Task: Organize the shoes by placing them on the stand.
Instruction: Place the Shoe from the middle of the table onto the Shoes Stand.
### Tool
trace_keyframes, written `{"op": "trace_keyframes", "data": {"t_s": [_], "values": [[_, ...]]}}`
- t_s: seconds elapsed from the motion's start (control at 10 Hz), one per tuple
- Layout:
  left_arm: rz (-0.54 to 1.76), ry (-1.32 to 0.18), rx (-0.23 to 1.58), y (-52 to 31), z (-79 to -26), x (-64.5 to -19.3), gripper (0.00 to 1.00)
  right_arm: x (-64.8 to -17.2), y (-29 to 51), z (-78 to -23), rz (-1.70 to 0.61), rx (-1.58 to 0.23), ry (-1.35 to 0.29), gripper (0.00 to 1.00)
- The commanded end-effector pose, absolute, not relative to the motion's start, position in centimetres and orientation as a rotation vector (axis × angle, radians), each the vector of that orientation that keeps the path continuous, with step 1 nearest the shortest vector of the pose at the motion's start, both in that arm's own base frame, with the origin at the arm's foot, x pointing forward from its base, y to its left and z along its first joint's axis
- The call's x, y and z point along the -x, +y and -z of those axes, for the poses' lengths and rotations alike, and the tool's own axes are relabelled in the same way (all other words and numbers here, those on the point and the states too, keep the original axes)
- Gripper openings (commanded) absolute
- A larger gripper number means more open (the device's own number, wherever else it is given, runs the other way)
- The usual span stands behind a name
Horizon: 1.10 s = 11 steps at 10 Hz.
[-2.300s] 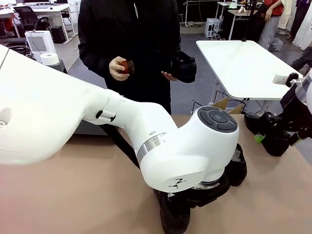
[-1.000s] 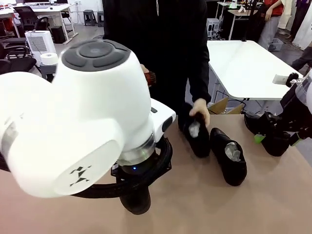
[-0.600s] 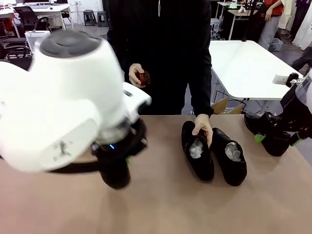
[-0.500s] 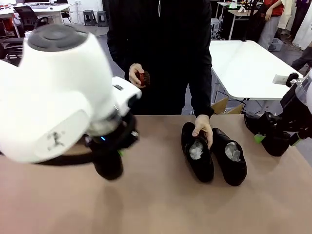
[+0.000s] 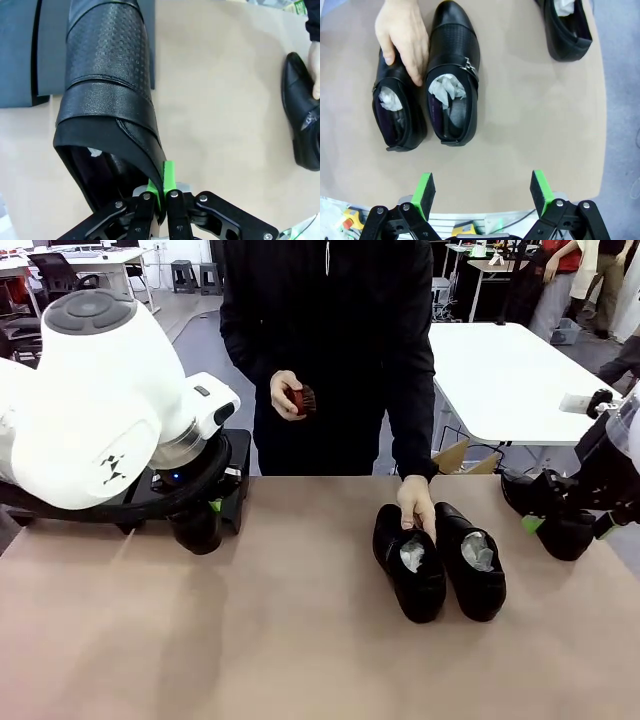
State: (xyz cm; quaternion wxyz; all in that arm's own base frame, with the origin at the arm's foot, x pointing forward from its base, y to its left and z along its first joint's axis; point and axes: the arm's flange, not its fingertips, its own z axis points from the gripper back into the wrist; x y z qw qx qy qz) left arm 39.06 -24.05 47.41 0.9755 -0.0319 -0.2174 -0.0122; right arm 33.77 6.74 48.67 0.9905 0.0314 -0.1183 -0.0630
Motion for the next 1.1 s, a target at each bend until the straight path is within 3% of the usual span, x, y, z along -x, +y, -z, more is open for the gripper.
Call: {"op": "trace_keyframes", "data": {"t_s": [0.0, 0.4, 0.7, 1.0], "values": [[0.028, -0.467, 0.050, -24.2, -48.5, -37.2, 0.00, -33.7, 4.3, -49.4, 0.062, -0.087, -0.247, 1.00], [0.028, -0.467, 0.050, -24.2, -48.5, -37.2, 0.00, -33.7, -6.1, -47.9, -0.110, -0.269, -0.206, 1.00], [0.043, -0.450, 0.052, -24.4, -48.1, -37.3, 0.00, -34.2, -6.0, -46.8, -0.116, -0.334, -0.197, 1.00], [0.172, -0.572, -0.141, -21.1, -50.3, -43.1, 0.00, -33.3, -7.3, -47.1, -0.098, -0.275, -0.212, 1.00]]}}
